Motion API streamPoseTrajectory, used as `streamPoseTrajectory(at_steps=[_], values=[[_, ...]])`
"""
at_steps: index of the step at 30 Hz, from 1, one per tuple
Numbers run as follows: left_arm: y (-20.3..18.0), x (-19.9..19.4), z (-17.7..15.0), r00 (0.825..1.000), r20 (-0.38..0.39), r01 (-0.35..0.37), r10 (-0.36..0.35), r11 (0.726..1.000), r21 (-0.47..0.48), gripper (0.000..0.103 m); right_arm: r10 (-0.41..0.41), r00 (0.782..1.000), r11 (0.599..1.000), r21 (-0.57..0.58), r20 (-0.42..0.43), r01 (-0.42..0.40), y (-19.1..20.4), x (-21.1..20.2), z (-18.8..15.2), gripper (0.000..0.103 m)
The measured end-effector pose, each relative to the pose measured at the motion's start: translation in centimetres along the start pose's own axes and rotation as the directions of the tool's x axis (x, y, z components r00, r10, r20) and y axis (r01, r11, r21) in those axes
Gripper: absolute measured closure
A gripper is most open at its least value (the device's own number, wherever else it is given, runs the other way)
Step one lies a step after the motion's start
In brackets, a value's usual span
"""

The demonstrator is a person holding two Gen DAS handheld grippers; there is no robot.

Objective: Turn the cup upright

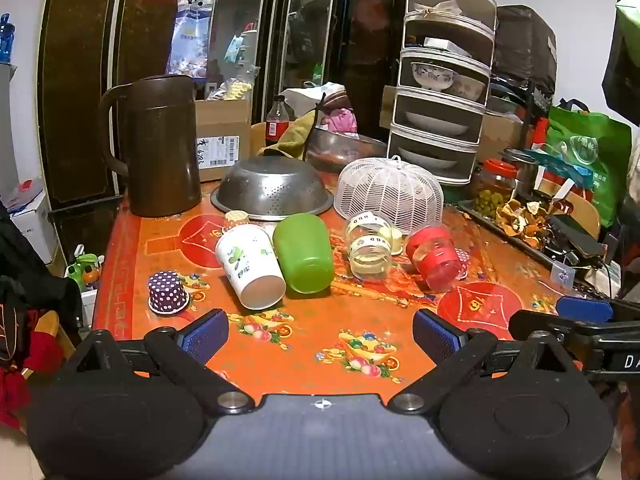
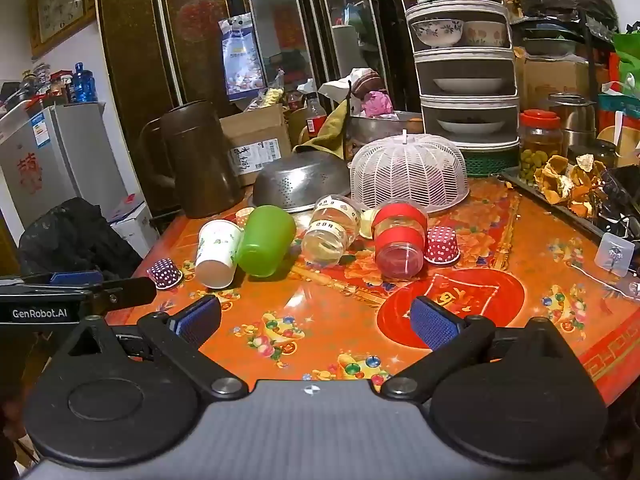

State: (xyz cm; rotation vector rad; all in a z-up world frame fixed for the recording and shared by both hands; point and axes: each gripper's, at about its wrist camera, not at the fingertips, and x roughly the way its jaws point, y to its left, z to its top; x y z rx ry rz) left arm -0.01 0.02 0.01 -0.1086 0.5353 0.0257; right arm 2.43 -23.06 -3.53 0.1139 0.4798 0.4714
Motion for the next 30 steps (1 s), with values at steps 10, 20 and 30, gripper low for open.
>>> streamPoseTrajectory(at_steps=[10,20,30], values=[[-0.21,-0.10,-0.28,1.000,-0.002,-0.008,0.008,1.000,0.017,0.003,0.000,1.000,1.000,0.003,-0.006,0.000,0.54,-0.40,-0.05,0.001],[-0.30,0.15,-0.27,1.000,-0.011,-0.007,0.007,1.000,0.020,0.003,0.006,1.000,1.000,0.008,-0.009,-0.006,0.21,-0.09,-0.13,0.001],[-0.25,0.19,-0.30,1.000,-0.012,-0.007,0.007,1.000,0.019,0.003,0.012,1.000,1.000,0.007,-0.014,-0.012,0.25,0.05,-0.01,0.001]])
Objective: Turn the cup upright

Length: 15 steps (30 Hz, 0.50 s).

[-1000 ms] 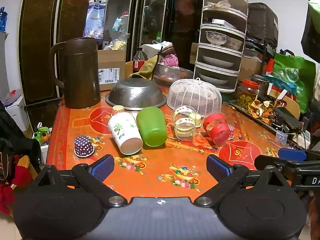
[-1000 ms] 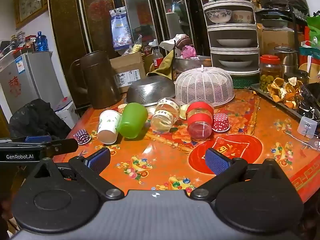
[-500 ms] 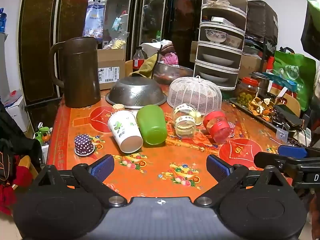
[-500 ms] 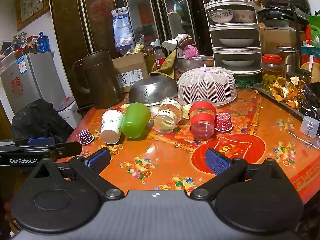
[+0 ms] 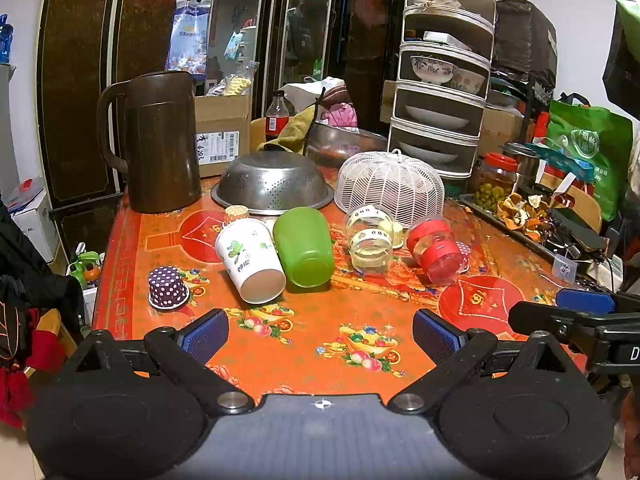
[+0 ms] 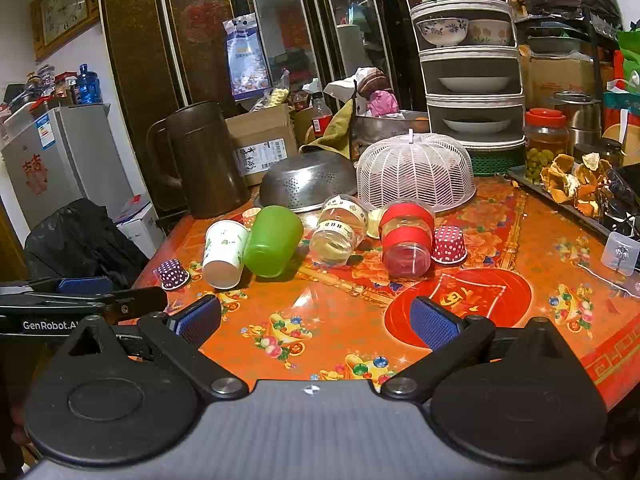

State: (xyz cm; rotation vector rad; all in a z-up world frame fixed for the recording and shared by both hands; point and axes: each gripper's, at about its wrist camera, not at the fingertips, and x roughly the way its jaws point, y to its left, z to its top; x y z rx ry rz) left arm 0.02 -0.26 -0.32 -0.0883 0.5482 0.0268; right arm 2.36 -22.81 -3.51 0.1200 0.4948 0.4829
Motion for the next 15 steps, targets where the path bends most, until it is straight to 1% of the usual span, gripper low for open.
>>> streamPoseTrajectory(at_steps=[15], values=[[-0.07,0.05,-0.02,1.000,-0.002,-0.003,0.003,1.000,-0.001,0.003,0.006,1.000,1.000,0.001,-0.002,-0.006,-0.02,0.09,-0.11,0.001]])
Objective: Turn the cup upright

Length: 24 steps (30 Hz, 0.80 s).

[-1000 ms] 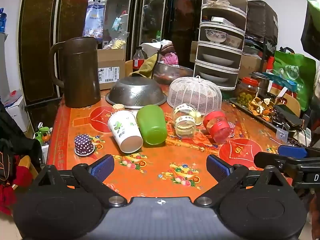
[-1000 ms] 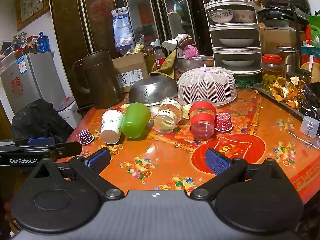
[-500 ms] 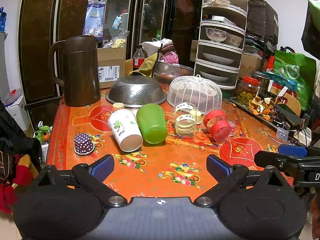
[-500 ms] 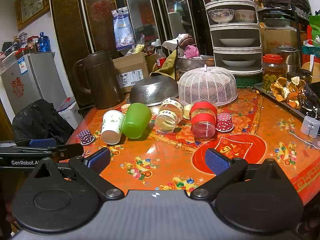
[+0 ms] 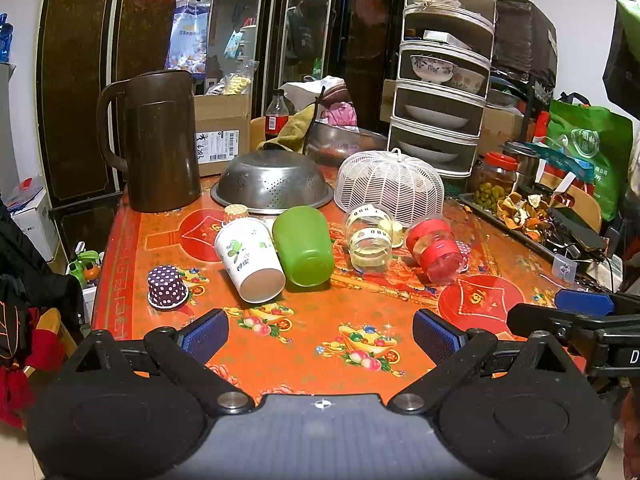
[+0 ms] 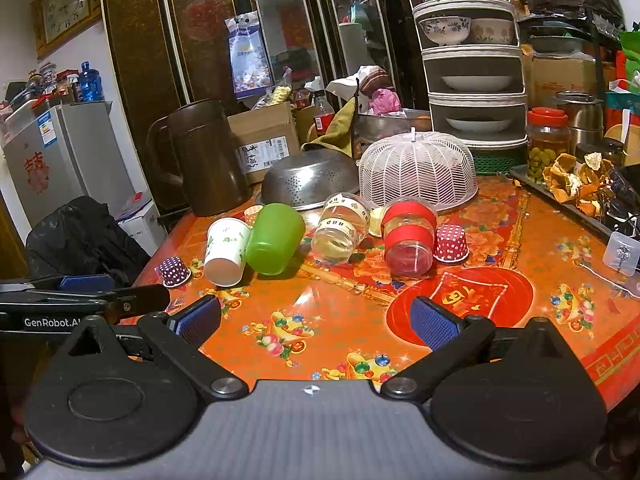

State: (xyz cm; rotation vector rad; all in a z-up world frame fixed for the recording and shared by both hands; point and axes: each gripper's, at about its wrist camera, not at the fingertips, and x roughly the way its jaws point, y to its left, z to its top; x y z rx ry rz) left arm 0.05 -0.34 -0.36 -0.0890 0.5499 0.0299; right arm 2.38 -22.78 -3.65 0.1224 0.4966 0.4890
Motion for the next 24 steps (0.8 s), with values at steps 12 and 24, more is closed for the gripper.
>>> streamPoseTrajectory(at_steps=[12,24], values=[[-0.07,0.04,-0.05,1.000,-0.001,0.002,-0.002,1.000,0.000,0.003,0.000,1.000,1.000,0.000,-0.001,0.000,0.00,-0.01,0.00,0.001],[-0.07,0.05,-0.05,1.000,-0.002,0.002,-0.002,1.000,0.000,0.003,0.001,1.000,1.000,-0.002,-0.002,-0.001,0.01,0.05,-0.20,0.001]])
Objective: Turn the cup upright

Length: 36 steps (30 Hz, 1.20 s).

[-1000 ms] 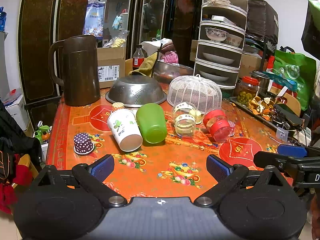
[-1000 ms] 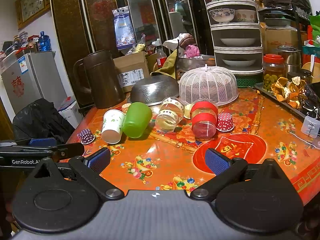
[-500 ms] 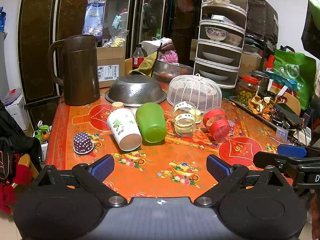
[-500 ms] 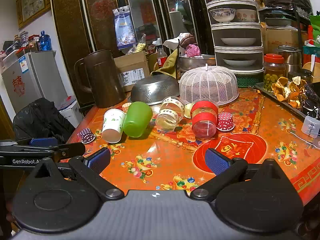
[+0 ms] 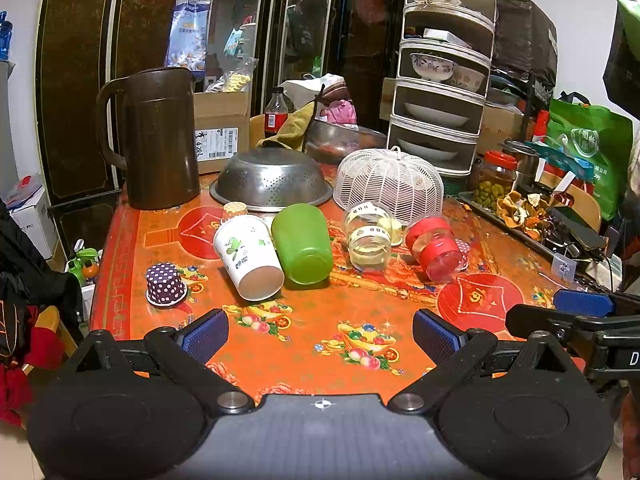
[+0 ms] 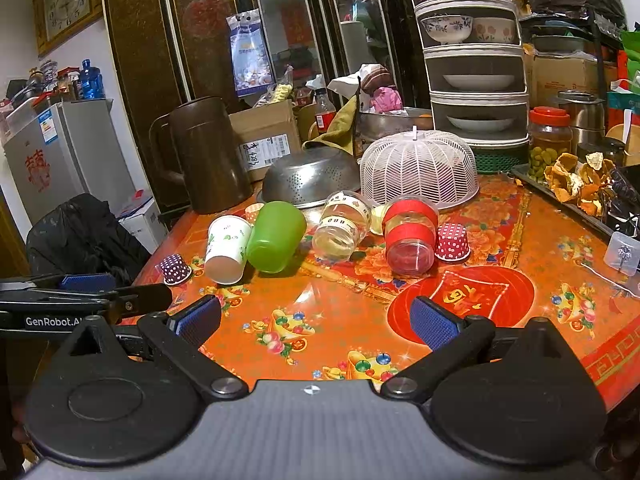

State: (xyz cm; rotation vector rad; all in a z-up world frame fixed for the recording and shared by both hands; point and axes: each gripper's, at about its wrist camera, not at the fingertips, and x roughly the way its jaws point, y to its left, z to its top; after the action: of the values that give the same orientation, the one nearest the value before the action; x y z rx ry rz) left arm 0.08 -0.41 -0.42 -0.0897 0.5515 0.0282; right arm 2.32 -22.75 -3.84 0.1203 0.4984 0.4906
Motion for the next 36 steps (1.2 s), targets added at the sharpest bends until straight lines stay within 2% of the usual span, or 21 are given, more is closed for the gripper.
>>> streamPoseTrajectory(at_steps=[23,36], values=[[-1.0,0.6,-0.3,1.000,-0.016,-0.005,0.005,1.000,0.012,0.003,0.003,1.000,1.000,0.002,-0.002,-0.003,-0.3,0.1,-0.3,0.001],[-2.8,1.5,0.2,0.999,-0.046,-0.017,0.019,0.999,0.033,0.003,0.017,1.000,0.999,0.048,-0.007,-0.016,-3.3,-0.3,-1.0,0.001]])
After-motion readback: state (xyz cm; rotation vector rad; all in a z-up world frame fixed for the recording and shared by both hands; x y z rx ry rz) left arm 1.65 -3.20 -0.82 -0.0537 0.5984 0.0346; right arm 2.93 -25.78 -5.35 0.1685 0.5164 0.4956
